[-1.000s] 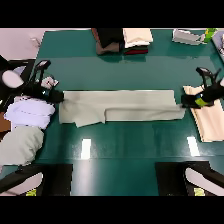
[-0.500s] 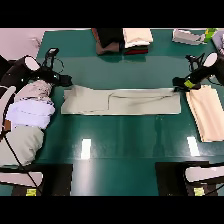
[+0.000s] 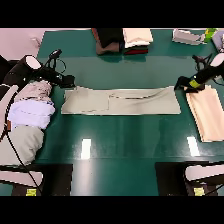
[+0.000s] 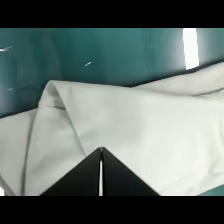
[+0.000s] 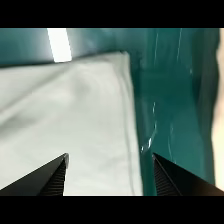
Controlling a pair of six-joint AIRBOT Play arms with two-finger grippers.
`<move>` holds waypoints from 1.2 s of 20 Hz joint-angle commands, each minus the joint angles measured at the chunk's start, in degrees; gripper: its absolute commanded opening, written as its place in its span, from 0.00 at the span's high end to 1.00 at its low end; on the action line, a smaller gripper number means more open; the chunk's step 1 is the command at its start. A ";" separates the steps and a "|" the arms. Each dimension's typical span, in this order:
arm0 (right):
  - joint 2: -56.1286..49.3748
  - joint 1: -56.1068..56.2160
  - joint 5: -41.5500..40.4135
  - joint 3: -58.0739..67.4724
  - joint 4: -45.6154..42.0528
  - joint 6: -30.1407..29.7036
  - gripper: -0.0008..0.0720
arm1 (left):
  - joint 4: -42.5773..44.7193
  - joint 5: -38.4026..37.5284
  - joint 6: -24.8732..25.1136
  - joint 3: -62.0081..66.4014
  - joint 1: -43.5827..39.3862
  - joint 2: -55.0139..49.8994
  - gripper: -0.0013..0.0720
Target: Fold the shirts.
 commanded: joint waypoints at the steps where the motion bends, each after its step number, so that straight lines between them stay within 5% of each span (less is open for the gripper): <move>1: 0.74 -3.67 -1.86 -7.52 2.45 -0.28 0.16 | -3.67 -0.39 -0.09 -0.02 -0.24 -0.04 0.95; 8: 0.72 -0.09 -8.81 -14.36 6.38 -0.48 0.24 | -3.48 6.78 -1.31 -0.02 -7.30 -0.11 0.95; 9: 0.74 0.50 -8.90 -14.34 6.34 -0.50 0.30 | -3.43 7.32 -1.36 -0.02 -8.24 -0.11 0.95; 10: 0.74 1.22 -8.87 -14.36 6.25 -0.98 0.54 | -3.43 7.93 -1.36 -0.02 -9.22 -0.11 0.95; 13: 1.55 2.51 -7.65 -14.36 5.62 -2.71 0.96 | -3.37 10.16 -1.77 0.00 -13.05 -0.46 0.95; 24: 20.28 9.40 0.31 -2.82 11.04 -0.52 0.97 | -3.52 11.67 -2.51 7.19 -28.24 -13.07 0.95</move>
